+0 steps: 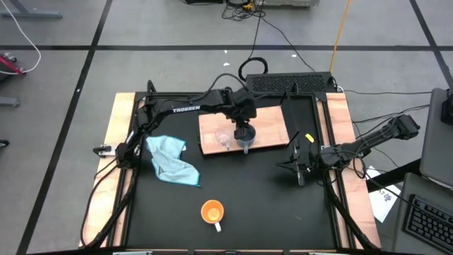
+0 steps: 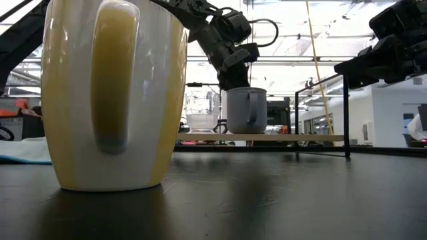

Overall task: Stack small to large cups/mugs on shelf
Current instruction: Put the yellow mug on the shelf

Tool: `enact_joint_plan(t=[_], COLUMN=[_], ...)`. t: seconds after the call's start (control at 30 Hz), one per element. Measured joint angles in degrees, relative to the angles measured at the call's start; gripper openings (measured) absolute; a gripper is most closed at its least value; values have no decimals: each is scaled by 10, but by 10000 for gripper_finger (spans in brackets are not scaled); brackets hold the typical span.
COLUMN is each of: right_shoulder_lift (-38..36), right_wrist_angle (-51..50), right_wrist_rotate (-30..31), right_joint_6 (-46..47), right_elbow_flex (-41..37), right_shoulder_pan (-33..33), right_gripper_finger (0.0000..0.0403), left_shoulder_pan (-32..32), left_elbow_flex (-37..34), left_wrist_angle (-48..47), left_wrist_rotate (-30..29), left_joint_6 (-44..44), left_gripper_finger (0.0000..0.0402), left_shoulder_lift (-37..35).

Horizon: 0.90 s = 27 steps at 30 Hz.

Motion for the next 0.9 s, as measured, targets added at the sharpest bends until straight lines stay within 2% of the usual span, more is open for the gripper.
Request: enact_joint_plan(t=[0.27, 0.53, 0.63, 0.77, 0.83, 0.9], right_shoulder_lift=[0, 0, 0, 0, 0, 0], right_wrist_angle=[0, -2, -5, -9, -8, -8], right_wrist_rotate=[0, 0, 0, 0, 0, 0], right_joint_6=[0, -1, -1, 0, 0, 0], right_elbow_flex=[0, 0, 0, 0, 0, 0], right_shoulder_pan=[0, 0, 0, 0, 0, 0], right_gripper_finger=[0, 0, 0, 0, 0, 0], left_shoulder_pan=[0, -23, -39, -56, -63, -71], left_elbow_flex=[56, 146, 165, 170, 170, 171], left_wrist_angle=[-53, -165, -191, -214, -230, -240], left_wrist_rotate=[0, -32, -59, -56, -67, -104], left_joint_6=[-11, -10, 0, 13, 17, 24], left_gripper_finger=[187, 181, 139, 28, 13, 9], left_shoulder_lift=[0, 0, 0, -3, -5, -7])
